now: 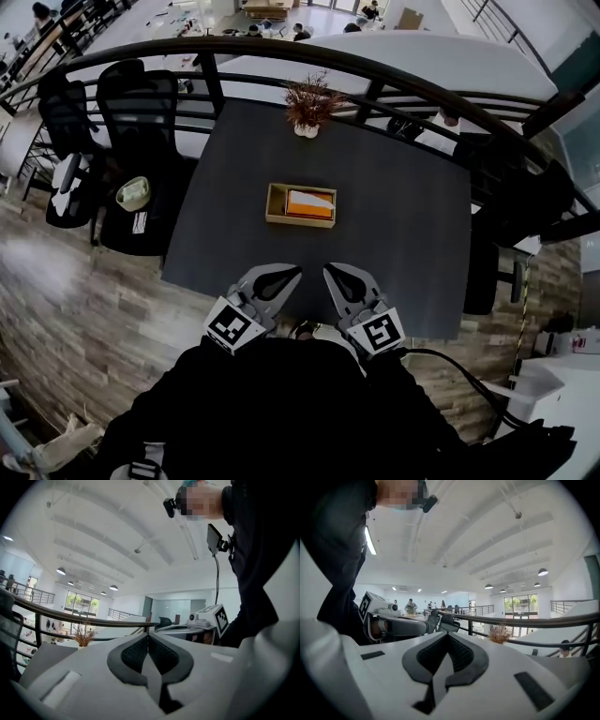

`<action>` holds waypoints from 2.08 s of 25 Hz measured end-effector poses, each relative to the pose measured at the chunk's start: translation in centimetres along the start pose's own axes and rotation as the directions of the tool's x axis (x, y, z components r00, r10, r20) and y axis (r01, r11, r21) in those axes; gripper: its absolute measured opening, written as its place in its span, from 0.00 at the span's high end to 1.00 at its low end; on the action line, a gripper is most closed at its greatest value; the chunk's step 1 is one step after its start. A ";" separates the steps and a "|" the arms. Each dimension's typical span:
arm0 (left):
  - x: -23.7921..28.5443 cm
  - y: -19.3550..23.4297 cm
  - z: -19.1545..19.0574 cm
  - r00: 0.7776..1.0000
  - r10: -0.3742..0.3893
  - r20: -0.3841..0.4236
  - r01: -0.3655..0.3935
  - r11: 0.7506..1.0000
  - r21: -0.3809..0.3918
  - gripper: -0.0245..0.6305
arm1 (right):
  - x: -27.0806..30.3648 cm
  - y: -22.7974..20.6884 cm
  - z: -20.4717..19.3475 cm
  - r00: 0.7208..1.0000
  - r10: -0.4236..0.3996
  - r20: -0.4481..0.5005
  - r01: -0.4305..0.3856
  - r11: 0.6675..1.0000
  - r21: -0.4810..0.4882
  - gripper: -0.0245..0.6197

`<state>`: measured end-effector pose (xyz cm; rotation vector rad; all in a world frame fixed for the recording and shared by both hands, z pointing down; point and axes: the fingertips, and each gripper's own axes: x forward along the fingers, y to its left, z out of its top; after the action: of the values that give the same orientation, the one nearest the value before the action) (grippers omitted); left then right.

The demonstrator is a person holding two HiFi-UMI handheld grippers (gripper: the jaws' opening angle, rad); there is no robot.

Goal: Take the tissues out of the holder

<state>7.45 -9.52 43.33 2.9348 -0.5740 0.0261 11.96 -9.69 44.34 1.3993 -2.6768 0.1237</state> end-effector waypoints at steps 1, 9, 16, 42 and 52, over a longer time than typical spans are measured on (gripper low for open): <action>0.7 0.4 0.0 1.000 0.024 0.006 -0.024 1.000 0.012 0.95 | 0.1 -0.9 -0.3 1.000 0.022 -0.017 -0.022 1.000 -0.003 0.96; 5.3 4.1 0.9 0.984 0.176 0.011 -0.176 0.982 0.062 0.95 | 3.0 -6.7 -4.0 0.961 0.199 -0.192 -0.207 0.978 -0.021 0.96; 6.5 6.9 -0.2 0.977 0.213 0.002 -0.213 0.976 0.051 0.95 | 7.5 -10.1 -9.0 0.895 0.245 -0.372 -0.270 0.963 -0.015 0.90; 4.8 14.4 -4.2 0.985 0.157 -0.077 -0.159 0.987 -0.023 0.95 | 19.4 -16.5 -28.1 0.365 0.170 -0.915 -0.569 0.819 -0.075 0.48; 4.4 14.8 -4.7 0.984 0.155 -0.089 -0.158 0.987 -0.037 0.95 | 19.7 -16.6 -30.0 0.286 0.134 -0.949 -0.604 0.794 -0.070 0.47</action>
<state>6.00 -23.99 50.31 2.8234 -0.7799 0.1540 16.44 -31.30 77.15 0.2547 -1.7702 0.2506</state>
